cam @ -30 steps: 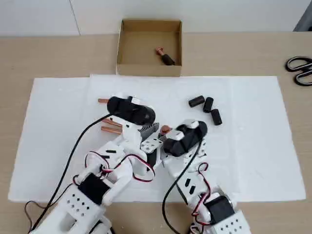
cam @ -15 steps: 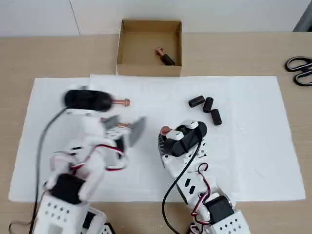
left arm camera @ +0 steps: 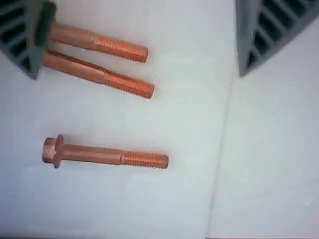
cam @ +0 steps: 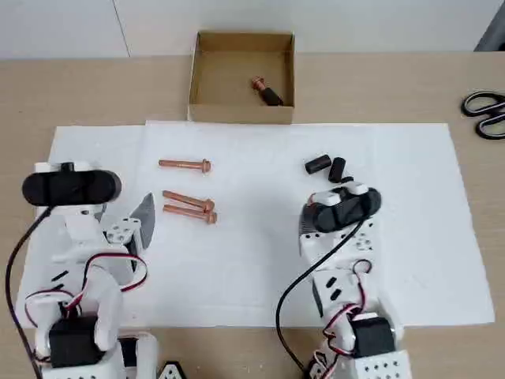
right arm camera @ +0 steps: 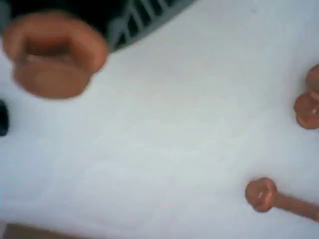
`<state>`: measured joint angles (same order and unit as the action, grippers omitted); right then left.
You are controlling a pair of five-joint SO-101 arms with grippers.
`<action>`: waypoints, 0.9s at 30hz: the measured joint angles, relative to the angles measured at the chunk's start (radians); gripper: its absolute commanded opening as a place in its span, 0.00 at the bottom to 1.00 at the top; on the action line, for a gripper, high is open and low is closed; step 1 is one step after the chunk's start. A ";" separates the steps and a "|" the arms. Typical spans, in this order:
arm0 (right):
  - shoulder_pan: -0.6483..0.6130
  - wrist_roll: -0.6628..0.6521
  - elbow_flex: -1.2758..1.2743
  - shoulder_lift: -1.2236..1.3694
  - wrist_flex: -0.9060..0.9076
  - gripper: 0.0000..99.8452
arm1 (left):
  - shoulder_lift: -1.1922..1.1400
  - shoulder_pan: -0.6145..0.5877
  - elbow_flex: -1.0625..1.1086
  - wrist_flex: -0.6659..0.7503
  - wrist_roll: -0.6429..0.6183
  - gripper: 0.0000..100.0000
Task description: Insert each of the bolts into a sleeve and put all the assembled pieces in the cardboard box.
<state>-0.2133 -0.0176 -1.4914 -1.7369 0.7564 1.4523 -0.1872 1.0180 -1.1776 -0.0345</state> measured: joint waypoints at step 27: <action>0.002 -0.152 1.935 2.111 -0.155 0.00 | 0.356 0.000 0.055 -0.114 0.000 0.24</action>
<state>-0.2117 -0.1695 0.4434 0.3744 0.6015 1.8082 -0.1872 1.0733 -1.2912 -0.0345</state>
